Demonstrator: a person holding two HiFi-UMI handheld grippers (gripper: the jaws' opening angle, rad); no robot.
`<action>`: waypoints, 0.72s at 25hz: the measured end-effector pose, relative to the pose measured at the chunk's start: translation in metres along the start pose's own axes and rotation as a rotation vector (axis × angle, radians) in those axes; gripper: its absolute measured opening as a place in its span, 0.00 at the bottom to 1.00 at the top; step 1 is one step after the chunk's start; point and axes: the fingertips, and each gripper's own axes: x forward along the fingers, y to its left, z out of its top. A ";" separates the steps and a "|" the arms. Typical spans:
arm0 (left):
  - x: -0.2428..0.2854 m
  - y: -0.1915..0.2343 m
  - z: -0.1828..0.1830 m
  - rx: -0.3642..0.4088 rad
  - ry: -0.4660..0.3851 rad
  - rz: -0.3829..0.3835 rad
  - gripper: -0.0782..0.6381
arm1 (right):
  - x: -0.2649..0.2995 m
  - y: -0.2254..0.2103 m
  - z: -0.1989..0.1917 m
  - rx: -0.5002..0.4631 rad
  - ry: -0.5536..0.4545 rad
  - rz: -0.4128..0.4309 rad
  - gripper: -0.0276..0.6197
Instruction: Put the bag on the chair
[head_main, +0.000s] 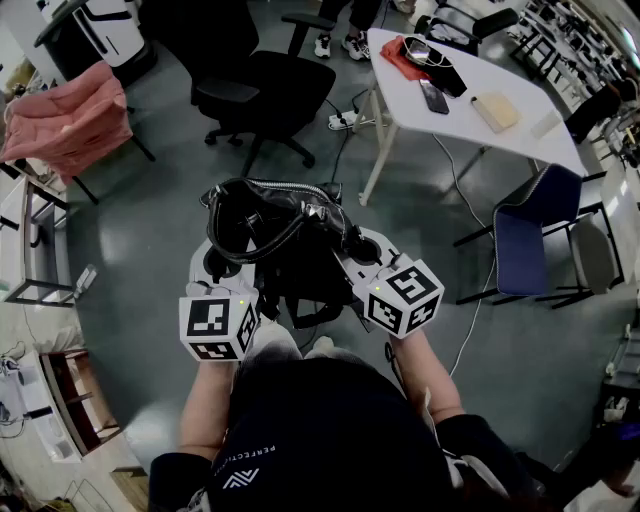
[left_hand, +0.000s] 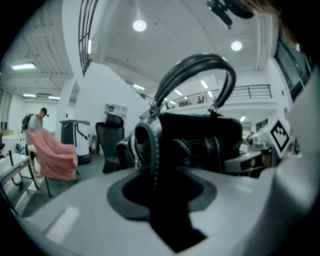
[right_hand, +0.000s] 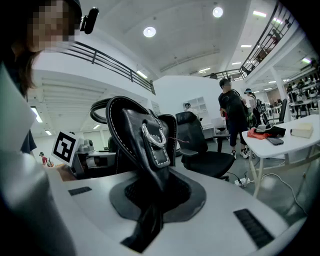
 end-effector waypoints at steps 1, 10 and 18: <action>0.001 0.001 -0.001 -0.001 0.005 0.007 0.30 | 0.002 0.000 -0.001 0.000 0.003 0.003 0.09; 0.020 0.046 -0.003 0.011 0.047 0.012 0.29 | 0.052 -0.001 0.003 0.006 0.044 0.003 0.11; 0.052 0.089 0.000 0.051 0.063 0.009 0.29 | 0.102 -0.012 0.012 0.016 0.065 -0.033 0.13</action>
